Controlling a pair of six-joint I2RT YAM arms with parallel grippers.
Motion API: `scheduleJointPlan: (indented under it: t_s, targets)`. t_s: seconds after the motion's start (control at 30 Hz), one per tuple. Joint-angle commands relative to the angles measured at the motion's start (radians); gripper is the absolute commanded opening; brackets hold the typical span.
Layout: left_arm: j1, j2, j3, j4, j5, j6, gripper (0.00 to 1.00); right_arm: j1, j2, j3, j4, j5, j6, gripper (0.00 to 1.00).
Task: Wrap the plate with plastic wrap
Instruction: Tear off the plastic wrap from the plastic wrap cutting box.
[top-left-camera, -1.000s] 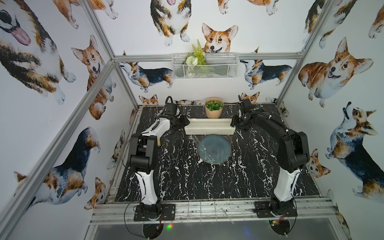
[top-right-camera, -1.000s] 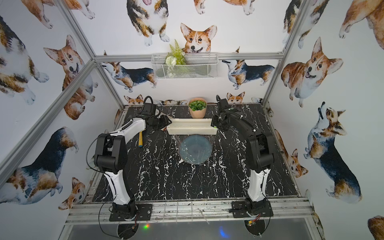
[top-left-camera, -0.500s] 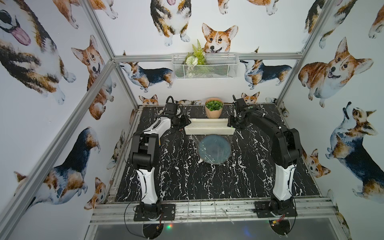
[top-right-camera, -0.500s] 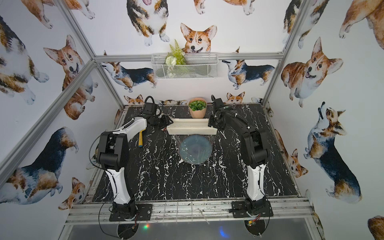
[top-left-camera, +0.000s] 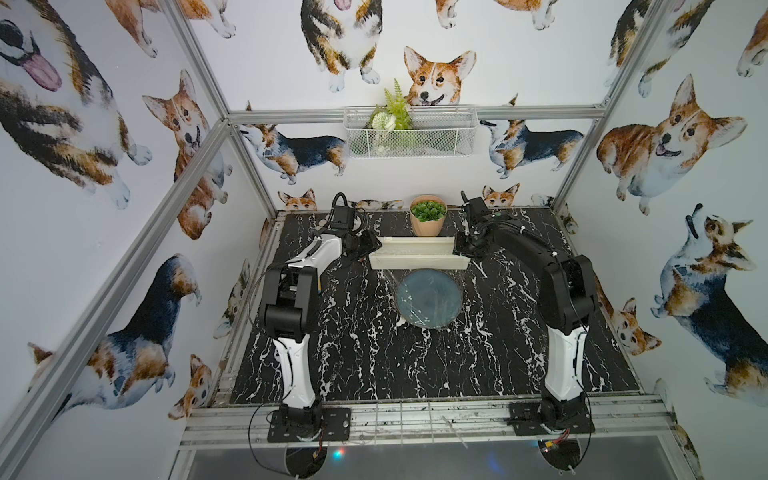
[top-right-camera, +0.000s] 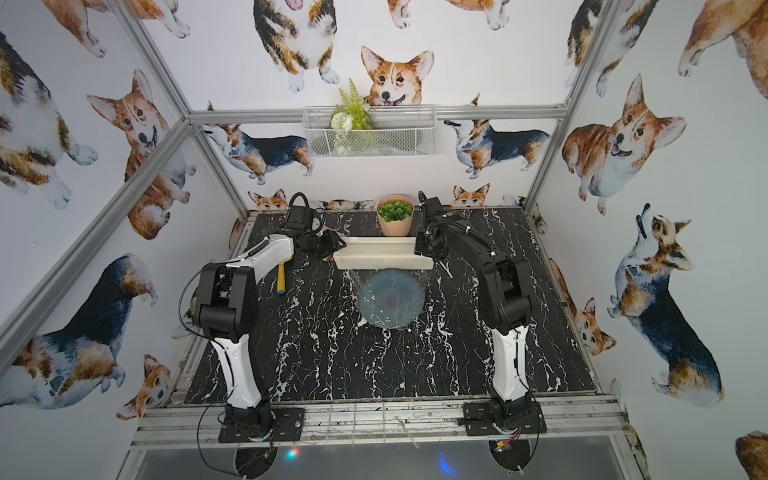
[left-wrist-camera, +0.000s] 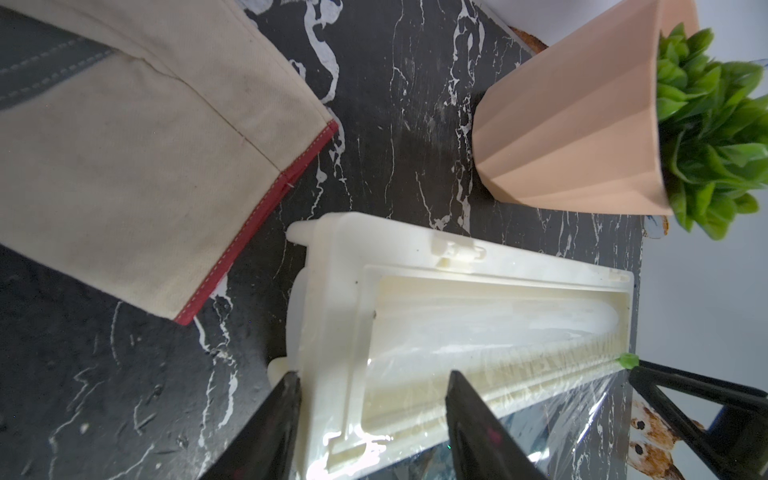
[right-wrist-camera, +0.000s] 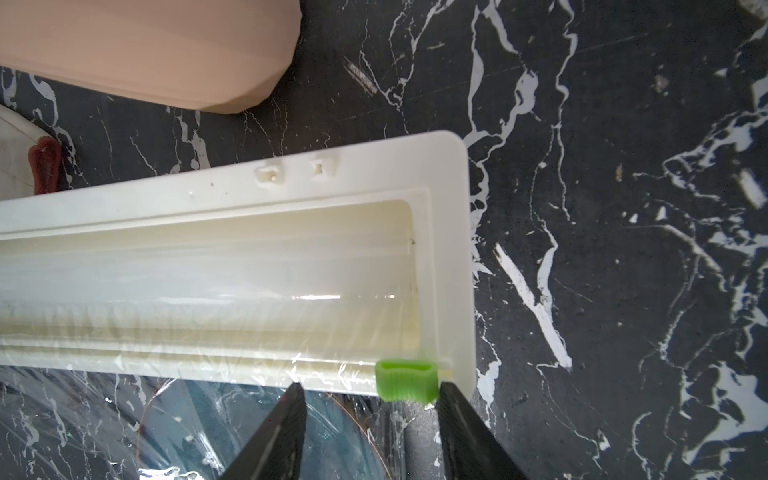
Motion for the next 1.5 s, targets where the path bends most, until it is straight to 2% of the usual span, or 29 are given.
scheduleJointPlan:
  t_s: [0.0,0.27,0.63,1.47]
  targets:
    - [-0.003,0.005,0.009,0.012,0.039,0.005,0.58,0.003,0.019,0.026,-0.036,0.018,-0.024,0.55]
    - [-0.004,0.011,0.022,0.011,0.045,0.005,0.57,0.015,0.053,0.070,-0.056,0.005,-0.037,0.56]
    - [-0.031,0.015,0.026,0.016,0.043,-0.002,0.56,0.086,0.089,0.127,-0.065,-0.010,-0.018,0.56]
    - [-0.046,-0.005,-0.016,0.058,0.076,-0.040,0.54,0.137,0.164,0.287,-0.136,-0.048,0.002,0.55]
